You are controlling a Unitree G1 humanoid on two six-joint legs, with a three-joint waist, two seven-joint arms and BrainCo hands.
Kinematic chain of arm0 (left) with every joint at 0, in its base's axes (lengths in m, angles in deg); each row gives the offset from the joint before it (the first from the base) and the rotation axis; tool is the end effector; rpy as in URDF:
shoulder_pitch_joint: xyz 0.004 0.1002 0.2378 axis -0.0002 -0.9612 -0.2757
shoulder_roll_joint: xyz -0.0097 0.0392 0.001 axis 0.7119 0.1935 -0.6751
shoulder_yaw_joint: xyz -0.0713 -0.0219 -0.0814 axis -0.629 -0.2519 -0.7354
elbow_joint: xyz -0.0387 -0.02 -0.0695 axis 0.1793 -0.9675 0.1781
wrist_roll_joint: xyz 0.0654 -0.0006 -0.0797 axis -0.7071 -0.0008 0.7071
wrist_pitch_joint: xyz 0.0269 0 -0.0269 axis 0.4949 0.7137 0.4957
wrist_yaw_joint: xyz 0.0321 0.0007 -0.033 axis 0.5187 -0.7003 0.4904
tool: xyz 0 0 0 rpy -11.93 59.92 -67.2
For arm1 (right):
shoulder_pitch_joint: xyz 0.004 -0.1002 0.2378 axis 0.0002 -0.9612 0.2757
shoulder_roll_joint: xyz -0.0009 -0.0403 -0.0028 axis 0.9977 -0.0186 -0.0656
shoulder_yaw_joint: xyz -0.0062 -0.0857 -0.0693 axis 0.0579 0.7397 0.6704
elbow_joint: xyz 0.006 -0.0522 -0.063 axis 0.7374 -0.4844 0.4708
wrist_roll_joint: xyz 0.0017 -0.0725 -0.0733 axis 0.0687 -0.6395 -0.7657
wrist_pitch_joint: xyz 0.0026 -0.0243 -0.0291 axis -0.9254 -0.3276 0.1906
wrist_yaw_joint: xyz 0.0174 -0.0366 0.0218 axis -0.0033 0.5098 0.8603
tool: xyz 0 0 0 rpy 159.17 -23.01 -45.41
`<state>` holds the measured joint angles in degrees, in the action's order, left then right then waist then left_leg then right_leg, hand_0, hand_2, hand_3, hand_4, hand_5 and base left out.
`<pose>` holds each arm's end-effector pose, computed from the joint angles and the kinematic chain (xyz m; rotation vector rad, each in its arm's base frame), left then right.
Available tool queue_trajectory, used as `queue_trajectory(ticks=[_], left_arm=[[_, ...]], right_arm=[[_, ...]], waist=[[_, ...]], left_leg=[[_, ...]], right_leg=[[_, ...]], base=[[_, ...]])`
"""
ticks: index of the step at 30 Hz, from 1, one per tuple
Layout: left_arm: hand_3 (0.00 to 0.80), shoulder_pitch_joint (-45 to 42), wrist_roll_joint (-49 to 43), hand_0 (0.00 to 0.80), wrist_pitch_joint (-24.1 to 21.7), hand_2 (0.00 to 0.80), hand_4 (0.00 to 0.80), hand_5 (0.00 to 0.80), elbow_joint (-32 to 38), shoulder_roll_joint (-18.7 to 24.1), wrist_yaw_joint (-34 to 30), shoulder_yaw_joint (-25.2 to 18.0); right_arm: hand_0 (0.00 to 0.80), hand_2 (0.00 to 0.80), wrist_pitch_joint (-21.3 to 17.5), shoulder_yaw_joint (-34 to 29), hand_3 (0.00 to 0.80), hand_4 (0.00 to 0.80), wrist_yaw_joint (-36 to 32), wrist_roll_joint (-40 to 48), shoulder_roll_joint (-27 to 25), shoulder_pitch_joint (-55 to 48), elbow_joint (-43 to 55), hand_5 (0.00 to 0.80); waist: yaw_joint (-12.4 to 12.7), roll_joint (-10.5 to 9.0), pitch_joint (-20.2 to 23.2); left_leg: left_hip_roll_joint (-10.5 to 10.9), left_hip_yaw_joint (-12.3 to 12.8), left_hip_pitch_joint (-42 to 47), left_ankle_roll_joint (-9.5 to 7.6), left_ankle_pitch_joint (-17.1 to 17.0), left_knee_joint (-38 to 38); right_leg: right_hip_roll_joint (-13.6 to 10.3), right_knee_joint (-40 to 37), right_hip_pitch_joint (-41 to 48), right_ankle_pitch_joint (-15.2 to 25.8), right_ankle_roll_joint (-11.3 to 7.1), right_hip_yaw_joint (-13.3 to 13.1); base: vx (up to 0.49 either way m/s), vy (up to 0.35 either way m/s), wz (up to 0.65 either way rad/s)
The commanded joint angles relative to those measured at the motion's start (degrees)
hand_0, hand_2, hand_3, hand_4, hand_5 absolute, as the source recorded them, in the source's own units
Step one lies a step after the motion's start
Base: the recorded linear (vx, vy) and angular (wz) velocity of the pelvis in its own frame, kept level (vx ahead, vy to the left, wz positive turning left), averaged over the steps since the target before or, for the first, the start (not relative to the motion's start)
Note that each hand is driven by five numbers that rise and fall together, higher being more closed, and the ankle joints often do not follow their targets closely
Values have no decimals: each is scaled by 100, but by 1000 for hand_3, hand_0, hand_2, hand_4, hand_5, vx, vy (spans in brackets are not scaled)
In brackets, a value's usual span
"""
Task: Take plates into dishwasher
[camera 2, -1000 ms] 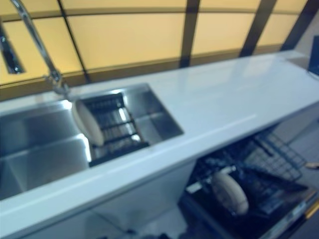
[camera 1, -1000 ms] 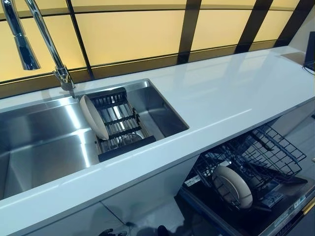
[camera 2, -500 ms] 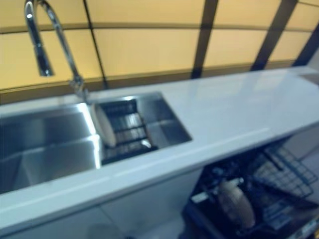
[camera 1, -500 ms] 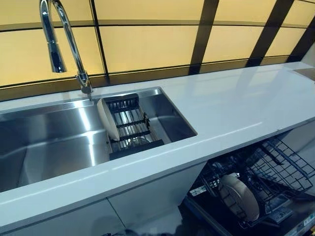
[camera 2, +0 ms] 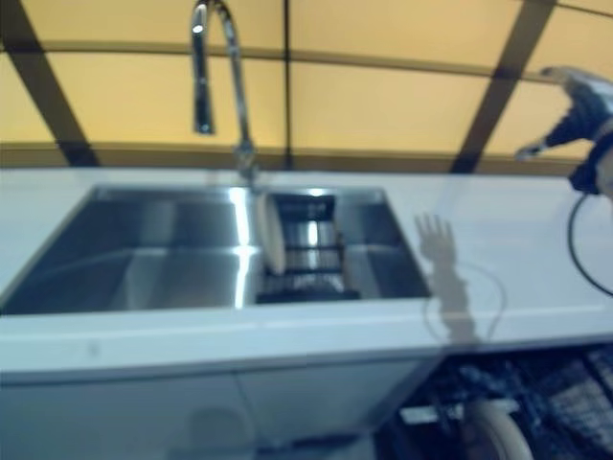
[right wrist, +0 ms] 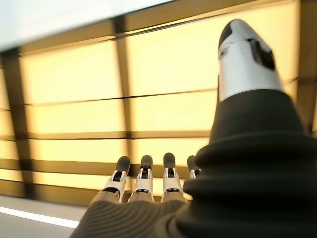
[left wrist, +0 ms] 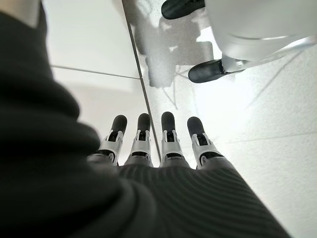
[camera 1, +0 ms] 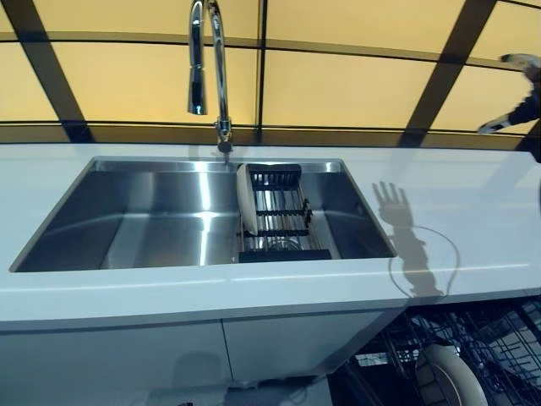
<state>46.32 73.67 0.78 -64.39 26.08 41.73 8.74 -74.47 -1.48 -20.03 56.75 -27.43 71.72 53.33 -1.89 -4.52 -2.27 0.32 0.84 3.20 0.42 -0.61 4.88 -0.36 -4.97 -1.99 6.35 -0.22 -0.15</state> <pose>0.0847 0.2237 -0.1224 0.2232 1.2260 0.0302 0.2925 -0.3094 0.3203 -1.5659 -0.1714 -0.2763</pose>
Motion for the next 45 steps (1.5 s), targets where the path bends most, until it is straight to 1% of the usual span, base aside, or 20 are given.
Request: queue_trajectory(ticks=[1, 3, 5, 8, 13, 22, 28, 31, 34, 39, 45], left_arm=[[0, 103, 94, 0, -106, 0, 0, 0, 5, 281, 64, 102], [0, 89, 133, 0, -133, 0, 0, 0, 32, 308, 76, 91], [0, 105, 194, 0, -155, 0, 0, 0, 52, 347, 70, 71], [0, 134, 287, 0, -193, 0, 0, 0, 78, 400, 35, 29], [0, 162, 397, 0, -318, 0, 0, 0, 120, 424, 33, 6], [0, 231, 713, 0, -416, 0, 0, 0, 227, 481, 55, 14], [0, 284, 807, 0, -466, 0, 0, 0, 291, 503, -28, 125], [0, 330, 849, 0, -480, 0, 0, 0, 321, 504, -82, 158], [0, 305, 875, 0, -509, 0, 0, 0, 357, 496, -74, 181], [0, 337, 898, 0, -501, 0, 0, 0, 357, 519, -96, 229], [0, 389, 919, 0, -449, 0, 0, 0, 371, 515, -107, 183]], right_arm=[[0, 0, -219, 528, 0, 0, 185, -874, -22, 963, -16, 0], [0, 0, -321, 799, 0, 0, 324, -1323, 26, 1164, 53, 0], [0, 0, -360, 978, 0, 0, 542, -1810, 66, 1267, 151, 0], [0, 0, -361, 1186, 0, 0, 624, -2458, 50, 1383, 319, 0], [0, 0, -320, 1367, 0, 0, 819, -2890, -27, 1443, 476, 0], [0, 0, -192, 1679, 0, 0, 1265, -2948, 98, 1870, 131, 0], [0, 0, -143, 1966, 0, 0, 1553, -2721, 194, 2397, -80, 0], [0, 0, -185, 2071, 0, 0, 1505, -2784, 273, 2595, -91, 0], [0, 0, -118, 2176, 0, 0, 1526, -2667, 342, 2766, 6, 0], [0, 0, -125, 2091, 0, 0, 1582, -2628, 458, 2850, 104, 0], [0, 0, -154, 1993, 0, 0, 1403, -2707, 576, 2806, 360, 0]], waist=[[162, -290, -135], [223, -304, -225], [260, -306, -323], [286, -303, -449], [296, -277, -638], [342, -193, -981], [369, -61, -1159], [392, -15, -1198], [423, 8, -1233], [457, 7, -1303], [484, -20, -1315]], left_leg=[[127, -209, -174, -248, 209, 12], [131, -253, -265, -247, 171, 12], [139, -297, -365, -247, 130, 12], [157, -351, -490, -248, 79, 12], [183, -422, -688, -243, 4, 12], [210, -530, -1059, -226, -150, 12], [250, -611, -1269, -200, -242, 12], [264, -640, -1333, -195, -263, 12], [271, -655, -1389, -195, -285, 12], [274, -664, -1476, -193, -312, 12], [281, -693, -1486, -187, -316, 12]], right_leg=[[14, -3, 131, -256, -253, -138], [2, -3, 71, -245, -256, -66], [-6, -3, 1, -235, -259, -2], [-19, -3, -94, -210, -269, 66], [-35, -3, -249, -182, -268, 143], [-42, -3, -554, -118, -248, 248], [-72, -3, -722, -104, -235, 339], [-89, -3, -768, -107, -238, 381], [-101, -3, -810, -105, -233, 418], [-106, -3, -871, -98, -228, 474], [-101, -3, -868, -116, -224, 537]], base=[[-9, 7, 28], [-13, -6, 25], [-26, -12, 13], [-24, -8, 23], [-15, -4, 11], [-7, -20, 4], [1, -12, 8], [9, 1, 6], [18, 4, 4], [1, -1, 9], [-1, -2, 4]])
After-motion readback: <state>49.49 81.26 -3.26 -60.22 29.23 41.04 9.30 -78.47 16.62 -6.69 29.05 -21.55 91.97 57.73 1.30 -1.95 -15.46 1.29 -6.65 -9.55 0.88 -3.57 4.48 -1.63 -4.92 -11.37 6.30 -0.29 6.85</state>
